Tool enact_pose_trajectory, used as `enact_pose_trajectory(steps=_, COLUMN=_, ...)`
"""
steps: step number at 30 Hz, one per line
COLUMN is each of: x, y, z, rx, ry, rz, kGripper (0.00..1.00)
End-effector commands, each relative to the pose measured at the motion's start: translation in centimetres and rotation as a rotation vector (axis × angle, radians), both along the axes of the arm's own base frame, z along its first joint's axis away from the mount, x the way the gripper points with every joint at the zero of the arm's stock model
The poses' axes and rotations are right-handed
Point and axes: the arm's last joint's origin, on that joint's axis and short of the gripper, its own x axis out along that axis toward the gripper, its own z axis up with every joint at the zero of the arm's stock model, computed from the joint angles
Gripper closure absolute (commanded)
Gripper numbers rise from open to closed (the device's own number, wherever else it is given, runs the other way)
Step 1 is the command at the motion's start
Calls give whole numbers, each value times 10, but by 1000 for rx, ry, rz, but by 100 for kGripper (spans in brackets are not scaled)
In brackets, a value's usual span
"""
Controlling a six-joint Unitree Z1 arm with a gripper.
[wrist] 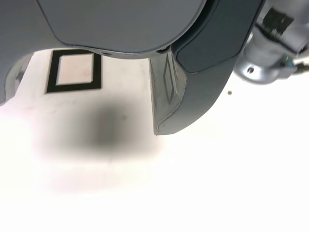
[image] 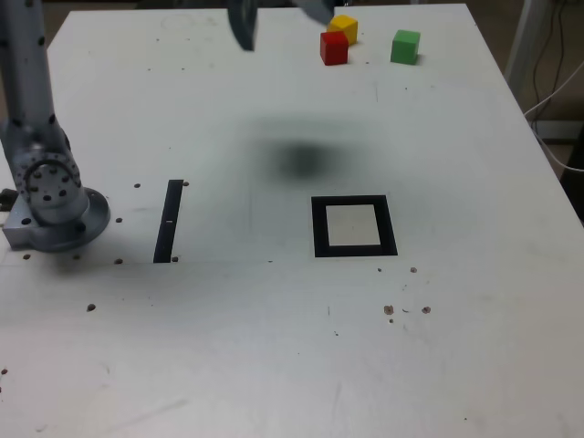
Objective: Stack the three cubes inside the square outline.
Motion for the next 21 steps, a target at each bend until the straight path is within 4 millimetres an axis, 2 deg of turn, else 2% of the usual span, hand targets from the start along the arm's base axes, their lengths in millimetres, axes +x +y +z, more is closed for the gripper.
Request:
enact_pose_trajectory(steps=1, x=6, y=12, z=-2, rx=3, ry=9, rz=9, kGripper=3)
enact_pose_trajectory(steps=8, x=18, y=46, z=-6, rx=-14, ry=20, rz=43, kGripper=3)
enact_pose_trajectory(steps=21, x=27, y=93, z=-22, rx=-49, ry=34, rz=87, kGripper=3)
